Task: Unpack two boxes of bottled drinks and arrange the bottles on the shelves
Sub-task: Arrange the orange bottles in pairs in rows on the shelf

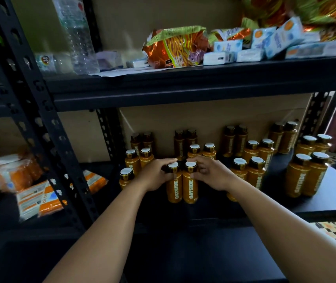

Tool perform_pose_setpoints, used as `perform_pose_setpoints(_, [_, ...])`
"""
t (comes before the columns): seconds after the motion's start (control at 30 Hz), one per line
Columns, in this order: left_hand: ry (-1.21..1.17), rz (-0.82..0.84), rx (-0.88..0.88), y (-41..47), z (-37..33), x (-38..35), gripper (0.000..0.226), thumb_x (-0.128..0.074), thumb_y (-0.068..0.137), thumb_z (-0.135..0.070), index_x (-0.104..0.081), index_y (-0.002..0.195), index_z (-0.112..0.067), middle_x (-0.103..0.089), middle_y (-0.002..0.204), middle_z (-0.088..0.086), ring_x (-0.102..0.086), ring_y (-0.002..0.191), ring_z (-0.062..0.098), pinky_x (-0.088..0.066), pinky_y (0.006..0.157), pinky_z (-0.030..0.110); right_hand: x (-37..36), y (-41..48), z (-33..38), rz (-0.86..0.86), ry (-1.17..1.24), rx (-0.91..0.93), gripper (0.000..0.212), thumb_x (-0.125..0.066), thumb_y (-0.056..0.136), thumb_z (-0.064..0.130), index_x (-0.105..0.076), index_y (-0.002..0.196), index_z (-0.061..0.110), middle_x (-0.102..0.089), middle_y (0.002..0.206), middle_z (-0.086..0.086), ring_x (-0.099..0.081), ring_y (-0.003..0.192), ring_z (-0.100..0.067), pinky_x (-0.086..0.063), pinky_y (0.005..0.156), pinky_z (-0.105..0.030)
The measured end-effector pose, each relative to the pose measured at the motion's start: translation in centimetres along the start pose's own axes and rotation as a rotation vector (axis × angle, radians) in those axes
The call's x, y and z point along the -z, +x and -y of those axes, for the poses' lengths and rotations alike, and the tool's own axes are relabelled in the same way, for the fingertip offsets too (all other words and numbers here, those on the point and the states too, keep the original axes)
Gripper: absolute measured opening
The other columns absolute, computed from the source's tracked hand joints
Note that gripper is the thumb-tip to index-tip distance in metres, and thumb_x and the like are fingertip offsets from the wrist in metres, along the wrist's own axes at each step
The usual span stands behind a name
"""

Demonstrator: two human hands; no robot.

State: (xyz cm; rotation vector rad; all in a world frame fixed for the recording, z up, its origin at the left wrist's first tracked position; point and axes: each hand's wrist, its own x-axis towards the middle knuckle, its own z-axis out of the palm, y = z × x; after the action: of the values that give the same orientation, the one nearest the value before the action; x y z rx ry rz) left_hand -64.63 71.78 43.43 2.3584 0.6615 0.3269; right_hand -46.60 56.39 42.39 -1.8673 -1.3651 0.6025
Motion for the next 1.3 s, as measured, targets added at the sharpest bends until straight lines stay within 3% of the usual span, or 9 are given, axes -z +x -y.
perform_pose_setpoints(0.17, [-0.002, 0.008, -0.007, -0.2, -0.1, -0.4, 0.060, -0.068, 0.096, -0.028, -0.045, 0.150, -0.038, -0.054, 0.141, -0.011, -0.057, 0.099, 0.000, -0.043, 0.077, 0.017, 0.0, -0.3, -0.6, -0.013, -0.010, -0.002, 0.054, -0.069, 0.098, 0.024, -0.048, 0.146, 0.037, -0.054, 0.149, 0.000, -0.048, 0.141, -0.019, -0.045, 0.106, -0.027])
perform_pose_setpoints(0.33, [0.007, 0.009, -0.006, -0.1, -0.3, -1.0, 0.060, -0.068, 0.096, -0.031, -0.043, 0.150, -0.042, -0.053, 0.140, -0.013, -0.059, 0.107, 0.010, -0.047, 0.083, 0.022, 0.3, -0.6, -1.2, -0.028, -0.032, -0.004, 0.056, -0.070, 0.097, 0.027, -0.048, 0.146, 0.042, -0.054, 0.150, 0.001, -0.048, 0.141, -0.019, -0.045, 0.111, -0.034])
perform_pose_setpoints(0.47, [-0.005, 0.005, -0.010, -0.1, -0.5, -1.2, 0.060, -0.068, 0.096, -0.029, -0.044, 0.150, -0.040, -0.052, 0.133, -0.016, -0.057, 0.098, 0.002, -0.042, 0.074, 0.017, 0.5, -0.7, -1.6, -0.025, -0.038, -0.019, 0.055, -0.071, 0.097, 0.028, -0.048, 0.142, 0.049, -0.056, 0.148, 0.004, -0.050, 0.140, -0.017, -0.046, 0.113, -0.042])
perform_pose_setpoints(0.63, [-0.019, 0.011, -0.018, -0.1, -0.6, -1.5, 0.060, -0.069, 0.096, -0.028, -0.045, 0.150, -0.040, -0.057, 0.137, -0.011, -0.060, 0.097, 0.004, -0.046, 0.080, 0.022, 0.8, -1.0, -1.3, -0.018, -0.043, -0.002, 0.052, -0.069, 0.098, 0.022, -0.050, 0.142, 0.042, -0.059, 0.138, 0.010, -0.053, 0.135, -0.015, -0.048, 0.110, -0.036])
perform_pose_setpoints(0.77, [-0.022, 0.009, -0.017, -0.1, -0.8, -1.7, 0.061, -0.070, 0.095, -0.029, -0.045, 0.150, -0.041, -0.056, 0.140, -0.012, -0.060, 0.104, 0.007, -0.050, 0.090, 0.028, 1.3, -1.3, -1.2, -0.006, -0.064, -0.011, 0.055, -0.070, 0.097, 0.023, -0.048, 0.145, 0.040, -0.057, 0.145, 0.005, -0.050, 0.139, -0.017, -0.048, 0.110, -0.037])
perform_pose_setpoints(0.87, [-0.029, 0.016, -0.019, -0.1, -1.0, -1.9, 0.061, -0.070, 0.096, -0.028, -0.045, 0.150, -0.040, -0.058, 0.137, -0.010, -0.060, 0.100, 0.003, -0.049, 0.085, 0.023, 1.5, -1.5, -1.2, -0.002, -0.080, -0.012, 0.054, -0.070, 0.098, 0.024, -0.048, 0.144, 0.039, -0.056, 0.143, 0.005, -0.053, 0.134, -0.016, -0.047, 0.099, -0.027])
perform_pose_setpoints(0.97, [-0.046, 0.020, -0.024, 0.0, -1.1, -2.0, 0.061, -0.069, 0.096, -0.026, -0.045, 0.150, -0.038, -0.057, 0.139, -0.010, -0.058, 0.099, -0.002, -0.047, 0.084, 0.021, 1.7, -1.7, -1.1, -0.008, -0.079, -0.010, 0.051, -0.069, 0.098, 0.022, -0.050, 0.141, 0.041, -0.060, 0.136, 0.007, -0.059, 0.127, -0.014, -0.049, 0.097, -0.026])
perform_pose_setpoints(1.17, [-0.050, 0.024, -0.027, 0.0, -1.4, -2.2, 0.061, -0.069, 0.096, -0.026, -0.044, 0.150, -0.039, -0.054, 0.145, -0.009, -0.057, 0.105, 0.002, -0.044, 0.085, 0.021, 2.1, -1.8, -1.2, -0.020, -0.137, -0.013, 0.054, -0.070, 0.097, 0.028, -0.049, 0.144, 0.042, -0.057, 0.145, 0.003, -0.064, 0.118, -0.015, -0.055, 0.101, -0.039])
perform_pose_setpoints(1.3, [-0.034, 0.021, -0.029, 0.1, -1.4, -2.3, 0.061, -0.068, 0.097, -0.026, -0.043, 0.151, -0.039, -0.053, 0.146, -0.009, -0.058, 0.111, 0.007, -0.046, 0.088, 0.024, 2.1, -1.9, -1.2, -0.021, -0.143, -0.007, 0.054, -0.070, 0.097, 0.027, -0.048, 0.145, 0.040, -0.056, 0.145, 0.002, -0.064, 0.116, -0.014, -0.055, 0.100, -0.039])
